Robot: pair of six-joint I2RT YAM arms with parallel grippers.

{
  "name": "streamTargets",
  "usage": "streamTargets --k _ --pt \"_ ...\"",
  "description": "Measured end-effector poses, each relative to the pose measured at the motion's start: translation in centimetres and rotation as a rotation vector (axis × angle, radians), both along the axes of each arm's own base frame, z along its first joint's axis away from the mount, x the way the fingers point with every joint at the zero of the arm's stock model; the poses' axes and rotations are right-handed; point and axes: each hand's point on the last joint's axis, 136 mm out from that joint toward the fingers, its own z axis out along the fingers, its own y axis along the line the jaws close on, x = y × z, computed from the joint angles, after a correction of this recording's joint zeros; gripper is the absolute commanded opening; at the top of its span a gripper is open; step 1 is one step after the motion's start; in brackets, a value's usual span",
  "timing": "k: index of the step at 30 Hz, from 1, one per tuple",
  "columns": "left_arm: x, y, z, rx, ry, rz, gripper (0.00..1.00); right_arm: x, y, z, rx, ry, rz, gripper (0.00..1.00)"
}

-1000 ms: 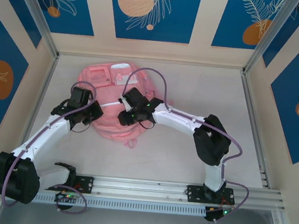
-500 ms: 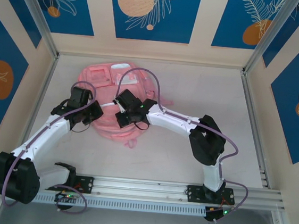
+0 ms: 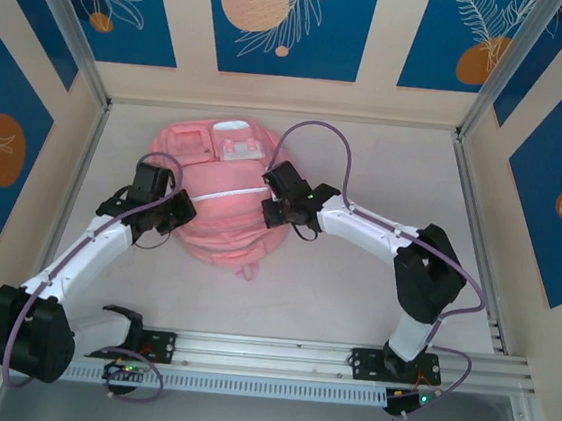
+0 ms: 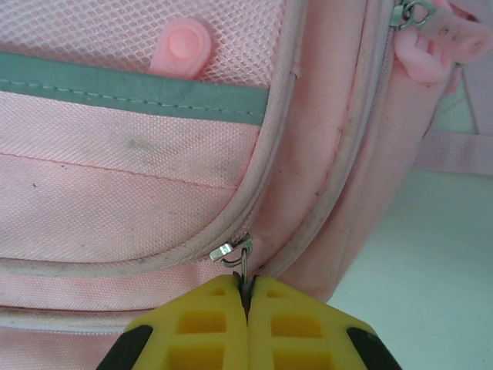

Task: Pack the student bag

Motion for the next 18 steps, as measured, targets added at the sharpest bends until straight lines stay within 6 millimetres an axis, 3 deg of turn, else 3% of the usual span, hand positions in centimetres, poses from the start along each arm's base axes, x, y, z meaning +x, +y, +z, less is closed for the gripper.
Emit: streamTargets --k 5,12,15,18 --pt "0.3 1.0 -0.1 0.066 0.015 0.008 0.02 -3.7 1.6 -0.9 0.051 0.055 0.112 0.0" --pt "1.6 3.8 0.5 0.15 0.002 0.081 0.41 -7.4 5.2 -1.2 0.167 0.138 0.247 0.0" --pt "2.0 4.3 1.3 0.159 -0.019 0.107 0.55 -7.6 7.1 -1.6 0.205 0.178 0.262 0.0" --pt "1.9 4.0 1.8 0.127 -0.028 0.107 0.6 -7.1 9.2 -2.2 0.232 0.215 0.265 0.0"
